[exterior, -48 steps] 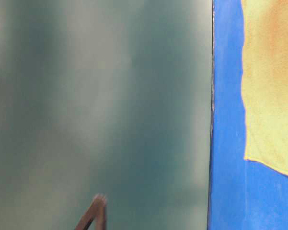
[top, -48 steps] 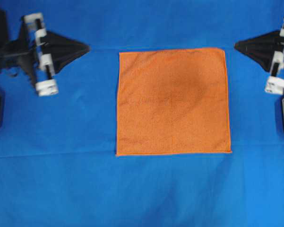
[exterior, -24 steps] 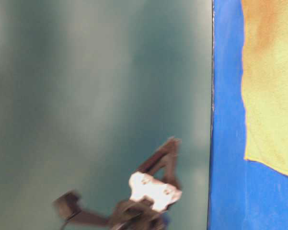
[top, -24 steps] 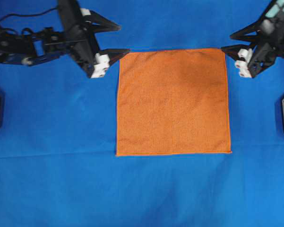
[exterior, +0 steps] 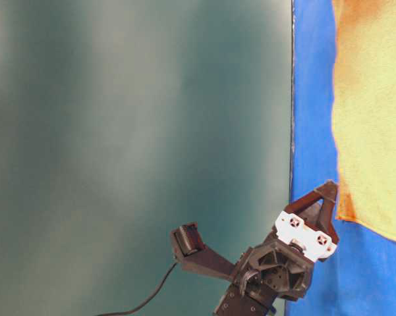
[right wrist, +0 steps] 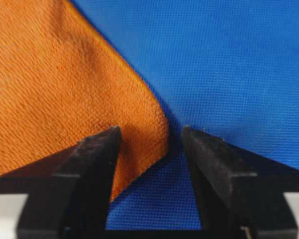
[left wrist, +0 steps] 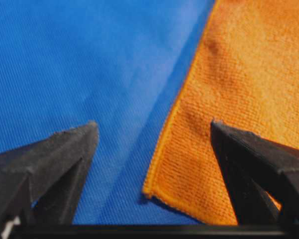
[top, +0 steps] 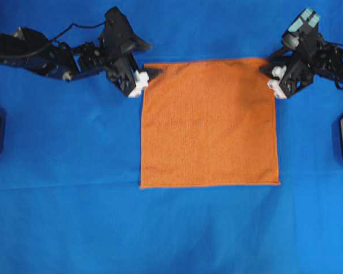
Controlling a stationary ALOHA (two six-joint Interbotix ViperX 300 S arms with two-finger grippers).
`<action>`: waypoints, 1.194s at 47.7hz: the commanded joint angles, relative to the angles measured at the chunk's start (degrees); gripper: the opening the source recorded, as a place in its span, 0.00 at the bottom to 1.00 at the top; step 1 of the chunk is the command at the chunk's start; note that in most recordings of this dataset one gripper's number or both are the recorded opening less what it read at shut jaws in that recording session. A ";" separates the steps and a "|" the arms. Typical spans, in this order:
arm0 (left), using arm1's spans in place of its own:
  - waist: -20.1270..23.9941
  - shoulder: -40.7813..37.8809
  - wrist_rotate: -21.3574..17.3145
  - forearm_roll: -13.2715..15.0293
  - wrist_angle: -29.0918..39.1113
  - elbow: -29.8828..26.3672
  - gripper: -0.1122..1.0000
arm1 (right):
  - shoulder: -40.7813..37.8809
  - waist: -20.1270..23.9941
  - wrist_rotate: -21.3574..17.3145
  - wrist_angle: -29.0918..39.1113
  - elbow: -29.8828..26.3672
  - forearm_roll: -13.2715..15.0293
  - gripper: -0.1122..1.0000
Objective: Fold the orange towel.
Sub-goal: 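Move both grippers to the towel's two far corners, then close both grippers on the far corners of the orange towel, then pull both held corners toward the near edge, folding towel in half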
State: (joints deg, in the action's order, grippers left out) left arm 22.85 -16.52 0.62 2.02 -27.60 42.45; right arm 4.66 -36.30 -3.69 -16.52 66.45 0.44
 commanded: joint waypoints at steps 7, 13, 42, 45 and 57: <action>0.26 0.09 -0.26 0.00 4.04 -0.62 0.71 | 0.00 -0.18 1.14 -0.62 -0.79 0.09 0.33; 0.00 -0.53 -0.79 -0.18 5.45 -0.70 0.39 | 0.00 -0.18 1.05 -0.35 -0.79 0.09 0.13; -0.26 3.16 -1.41 -0.26 6.33 -1.14 0.11 | 5.45 -0.18 0.44 -0.53 -0.26 -0.44 0.13; -0.35 3.60 -1.41 -0.35 6.33 -1.14 0.11 | 6.42 -0.18 0.44 -0.53 -0.09 -0.53 0.13; -0.53 3.96 -1.32 -0.26 6.33 -1.23 0.11 | 7.12 0.00 0.44 -0.44 0.35 -0.53 0.13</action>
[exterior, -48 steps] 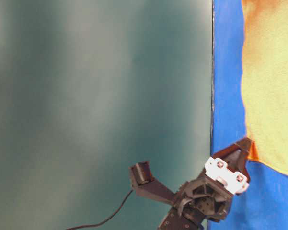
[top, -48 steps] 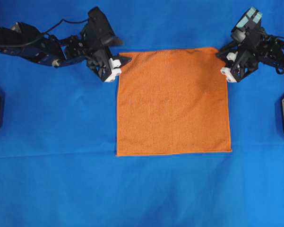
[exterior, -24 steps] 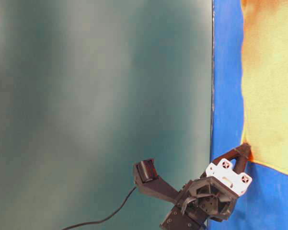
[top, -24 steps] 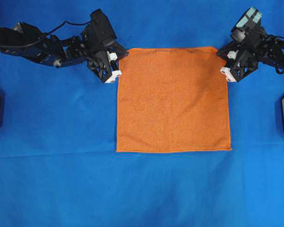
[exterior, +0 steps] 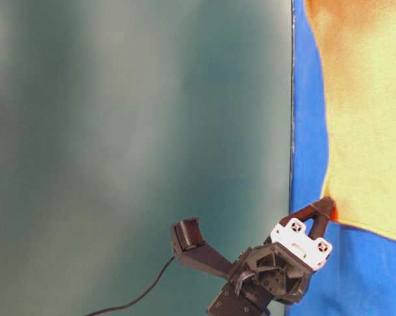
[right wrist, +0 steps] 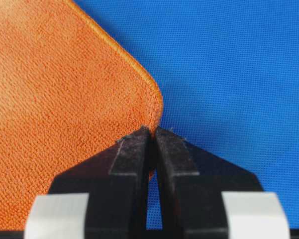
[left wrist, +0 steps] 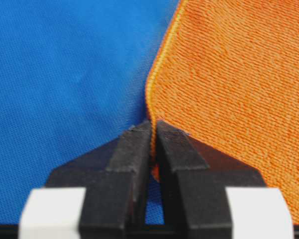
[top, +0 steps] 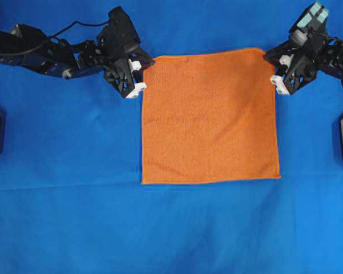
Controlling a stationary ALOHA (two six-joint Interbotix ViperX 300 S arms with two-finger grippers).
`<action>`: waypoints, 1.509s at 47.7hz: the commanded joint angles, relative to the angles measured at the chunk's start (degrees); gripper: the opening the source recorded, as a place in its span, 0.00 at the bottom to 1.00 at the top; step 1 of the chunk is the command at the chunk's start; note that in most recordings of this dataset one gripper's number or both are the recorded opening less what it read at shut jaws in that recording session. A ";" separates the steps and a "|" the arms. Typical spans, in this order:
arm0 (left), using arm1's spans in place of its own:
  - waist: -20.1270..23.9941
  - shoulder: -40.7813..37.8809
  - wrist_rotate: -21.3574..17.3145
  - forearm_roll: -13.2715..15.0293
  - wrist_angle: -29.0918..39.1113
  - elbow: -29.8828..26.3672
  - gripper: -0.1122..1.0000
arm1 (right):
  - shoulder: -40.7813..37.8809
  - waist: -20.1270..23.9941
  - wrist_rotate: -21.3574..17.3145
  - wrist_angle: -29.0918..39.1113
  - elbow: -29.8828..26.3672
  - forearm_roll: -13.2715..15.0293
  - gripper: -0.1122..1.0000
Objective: Fold the orange towel.
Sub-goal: 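Pull both held corners toward the near edge, folding towel in half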
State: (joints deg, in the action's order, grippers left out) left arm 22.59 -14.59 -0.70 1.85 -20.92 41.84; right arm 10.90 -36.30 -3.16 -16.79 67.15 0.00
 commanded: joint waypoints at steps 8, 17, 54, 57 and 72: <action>-1.23 3.69 -0.09 -0.18 -0.26 -0.35 0.11 | 1.41 0.88 -0.53 0.18 -0.18 -0.26 0.13; -3.52 6.77 -0.18 -0.26 1.14 0.70 0.11 | 4.75 4.31 -2.46 3.34 0.62 -0.53 0.13; -22.32 15.21 0.26 0.00 9.14 6.50 0.11 | 21.71 25.58 -16.70 21.18 5.71 -1.05 0.13; -23.73 15.12 0.44 0.00 10.02 6.42 0.11 | 21.62 27.16 -17.93 21.27 5.71 -1.14 0.13; -27.95 14.50 6.50 0.00 10.20 6.33 0.11 | 20.74 34.89 -23.99 21.27 5.63 -1.14 0.13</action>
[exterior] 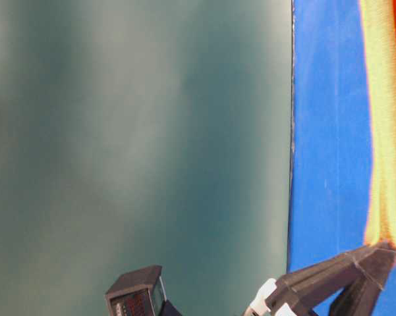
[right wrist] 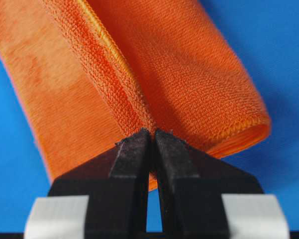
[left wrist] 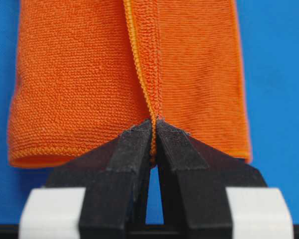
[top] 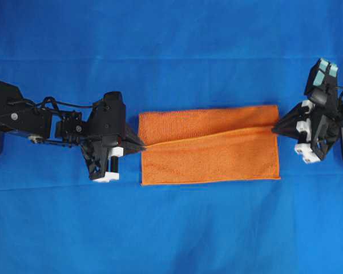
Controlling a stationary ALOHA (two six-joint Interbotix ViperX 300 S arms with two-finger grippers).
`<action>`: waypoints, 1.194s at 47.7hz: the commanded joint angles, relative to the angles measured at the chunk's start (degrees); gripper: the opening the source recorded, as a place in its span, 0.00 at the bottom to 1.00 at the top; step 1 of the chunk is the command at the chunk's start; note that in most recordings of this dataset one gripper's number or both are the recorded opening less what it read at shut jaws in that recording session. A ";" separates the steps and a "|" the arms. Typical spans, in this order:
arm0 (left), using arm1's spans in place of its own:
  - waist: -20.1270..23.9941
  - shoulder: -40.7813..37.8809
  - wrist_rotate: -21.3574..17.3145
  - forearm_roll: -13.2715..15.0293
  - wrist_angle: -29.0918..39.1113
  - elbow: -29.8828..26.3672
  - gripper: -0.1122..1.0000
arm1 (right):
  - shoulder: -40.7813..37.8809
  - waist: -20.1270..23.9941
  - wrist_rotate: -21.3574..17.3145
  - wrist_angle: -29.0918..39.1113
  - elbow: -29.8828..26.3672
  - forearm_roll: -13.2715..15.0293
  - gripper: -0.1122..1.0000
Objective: Fold the orange towel.
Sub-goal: 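Pull both held corners toward the near edge, folding towel in half, then regrasp the folded towel's ends and lift it between both grippers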
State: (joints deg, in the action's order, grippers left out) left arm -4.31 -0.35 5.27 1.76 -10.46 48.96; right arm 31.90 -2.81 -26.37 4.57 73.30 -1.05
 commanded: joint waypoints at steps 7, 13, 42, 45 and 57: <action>-2.20 -1.05 1.14 0.18 -0.26 -1.23 0.11 | -1.41 4.31 -3.43 0.62 -0.70 0.00 0.13; -2.20 -2.02 1.14 0.09 -0.26 -1.58 0.11 | -2.64 5.62 -5.10 0.70 -1.05 -0.09 0.13; -2.02 -2.20 0.97 0.09 0.18 -1.58 0.11 | -9.40 13.62 -14.15 0.09 -3.87 -0.26 0.13; -1.93 -2.20 0.97 0.09 0.62 -1.58 0.12 | -10.28 14.06 -15.03 0.09 -4.22 -0.26 0.13; -1.41 -2.11 0.62 0.09 1.14 -1.58 0.47 | -11.87 14.59 -15.73 0.00 -6.50 0.09 0.36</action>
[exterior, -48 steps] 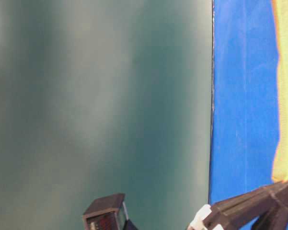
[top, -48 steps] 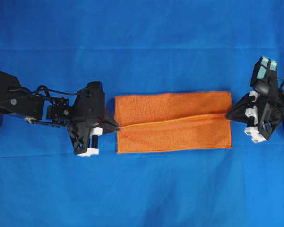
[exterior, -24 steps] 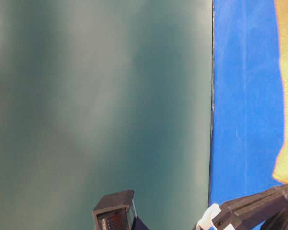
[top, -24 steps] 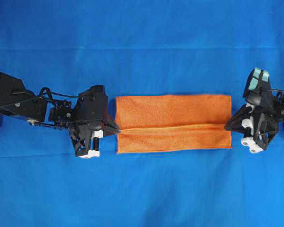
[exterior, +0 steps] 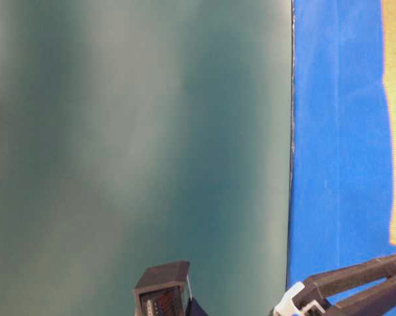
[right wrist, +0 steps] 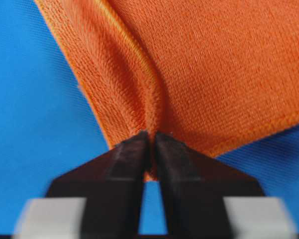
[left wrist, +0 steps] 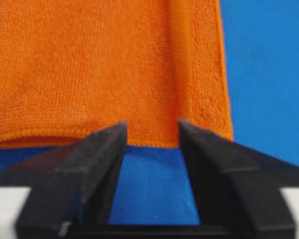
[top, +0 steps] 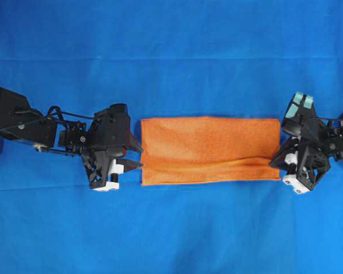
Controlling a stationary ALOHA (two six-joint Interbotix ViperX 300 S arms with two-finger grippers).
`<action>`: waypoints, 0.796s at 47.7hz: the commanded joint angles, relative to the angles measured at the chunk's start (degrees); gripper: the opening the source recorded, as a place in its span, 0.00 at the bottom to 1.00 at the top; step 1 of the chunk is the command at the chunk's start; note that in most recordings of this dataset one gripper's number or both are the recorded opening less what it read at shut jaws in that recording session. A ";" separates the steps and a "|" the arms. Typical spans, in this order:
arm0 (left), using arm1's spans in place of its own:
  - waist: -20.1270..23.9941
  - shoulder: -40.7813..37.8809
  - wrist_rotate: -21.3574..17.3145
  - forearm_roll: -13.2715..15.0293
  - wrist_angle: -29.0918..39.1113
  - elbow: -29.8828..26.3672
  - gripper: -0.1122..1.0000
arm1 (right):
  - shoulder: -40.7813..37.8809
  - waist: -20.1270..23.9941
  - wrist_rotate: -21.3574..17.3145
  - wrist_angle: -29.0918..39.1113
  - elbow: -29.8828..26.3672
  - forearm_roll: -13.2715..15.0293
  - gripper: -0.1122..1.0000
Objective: Fold the orange towel.
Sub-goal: 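Regrasp the folded towel's ends and lift it between both grippers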
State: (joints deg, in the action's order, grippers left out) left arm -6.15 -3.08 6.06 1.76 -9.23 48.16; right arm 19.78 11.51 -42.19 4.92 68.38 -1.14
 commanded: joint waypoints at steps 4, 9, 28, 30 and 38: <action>0.97 0.97 -0.35 0.00 0.44 -0.79 0.56 | 0.44 0.35 0.79 0.00 -2.64 1.05 0.58; 2.29 1.93 -0.97 -0.18 1.93 -1.05 0.57 | 1.23 0.18 0.97 1.49 -3.52 3.69 0.70; 8.17 6.15 -8.70 -0.18 2.81 -2.55 0.57 | 11.78 -9.76 1.05 10.90 -2.55 15.29 0.66; 8.53 6.15 -8.96 -0.18 2.81 -2.64 0.57 | 12.83 -11.07 0.97 11.07 -2.29 16.08 0.66; 9.58 6.06 -9.14 -0.18 2.81 -2.72 0.57 | 13.89 -15.29 0.97 11.34 -1.85 17.93 0.66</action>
State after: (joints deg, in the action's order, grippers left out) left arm 2.99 1.85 -2.99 1.76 -6.24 46.58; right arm 33.57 -2.81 -41.22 16.26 67.06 16.08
